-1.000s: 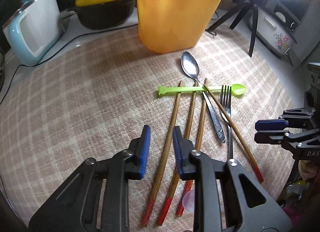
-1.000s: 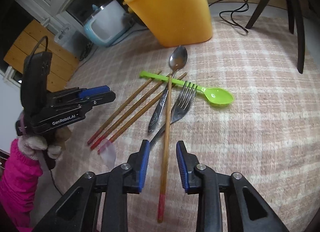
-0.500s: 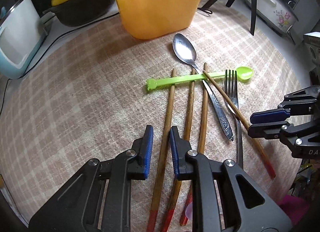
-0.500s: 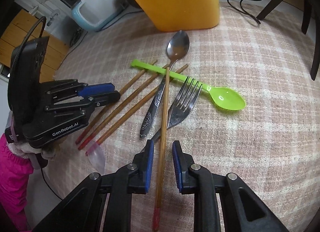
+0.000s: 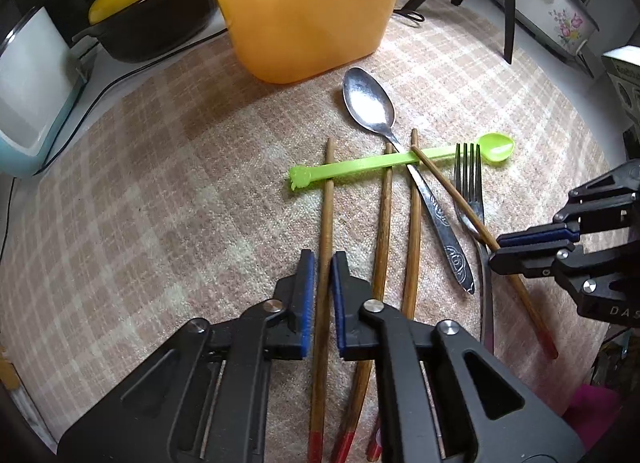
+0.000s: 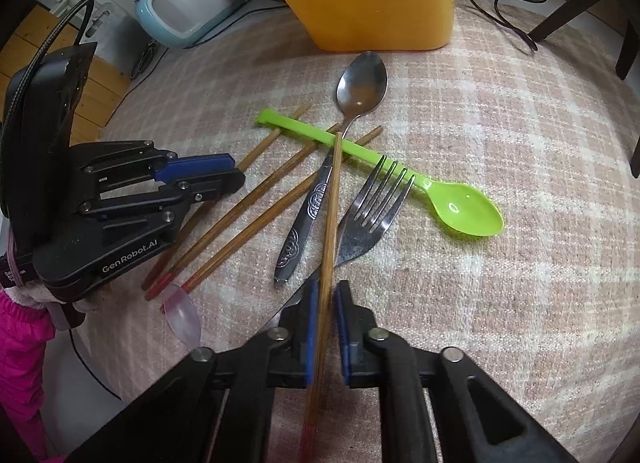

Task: Organize utensils
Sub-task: 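Close the right gripper on another chopstick while the left gripper grasps one too, then carry the chopstick in the right gripper to the yellow container while the left carries its own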

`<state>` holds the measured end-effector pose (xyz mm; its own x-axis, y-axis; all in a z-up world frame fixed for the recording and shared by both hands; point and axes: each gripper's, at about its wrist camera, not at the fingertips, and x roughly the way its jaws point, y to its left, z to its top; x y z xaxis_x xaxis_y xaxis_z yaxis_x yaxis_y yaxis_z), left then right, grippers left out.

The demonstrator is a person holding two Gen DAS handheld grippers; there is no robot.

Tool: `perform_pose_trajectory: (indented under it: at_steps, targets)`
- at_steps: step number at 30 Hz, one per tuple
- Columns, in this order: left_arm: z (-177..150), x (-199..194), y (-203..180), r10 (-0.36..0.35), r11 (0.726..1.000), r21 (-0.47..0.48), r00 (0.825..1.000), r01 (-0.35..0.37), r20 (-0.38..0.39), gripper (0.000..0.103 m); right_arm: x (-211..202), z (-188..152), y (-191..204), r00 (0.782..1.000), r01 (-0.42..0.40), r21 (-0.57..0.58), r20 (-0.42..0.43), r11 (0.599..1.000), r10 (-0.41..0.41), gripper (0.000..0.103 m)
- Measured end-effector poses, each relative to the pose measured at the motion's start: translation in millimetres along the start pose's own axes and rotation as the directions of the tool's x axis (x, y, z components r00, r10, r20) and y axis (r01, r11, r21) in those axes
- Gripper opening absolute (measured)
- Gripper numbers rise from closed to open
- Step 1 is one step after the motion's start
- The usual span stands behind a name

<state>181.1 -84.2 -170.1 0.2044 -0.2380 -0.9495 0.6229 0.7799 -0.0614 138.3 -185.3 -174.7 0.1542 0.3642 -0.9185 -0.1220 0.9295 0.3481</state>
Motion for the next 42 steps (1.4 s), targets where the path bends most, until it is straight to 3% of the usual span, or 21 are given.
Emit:
perform_pose_trajectory:
  at_steps: [7, 24, 31, 42]
  targets:
    - [-2, -2, 3, -0.006, 1.0, -0.023, 1.0, 0.006, 0.013, 0.004, 1, 6, -2, 1.0, -0.025, 0.015, 0.006, 1.0, 0.025, 0.004]
    - [-26, -42, 50, -0.027, 0.982, -0.184, 0.991, 0.05, 0.128, 0.004, -63, -23, -13, 0.981, -0.072, 0.014, 0.181, 0.997, 0.068, 0.004]
    - [-33, -77, 62, -0.034, 0.967, -0.238, 0.971, 0.091, 0.236, 0.004, -84, -30, -15, 0.962, -0.067, 0.012, 0.265, 0.998, 0.062, 0.004]
    - [-25, -135, 65, -0.028, 0.958, -0.25, 0.917, 0.139, 0.399, 0.004, -122, -37, -6, 0.909, -0.037, 0.003, 0.415, 0.999, 0.032, 0.004]
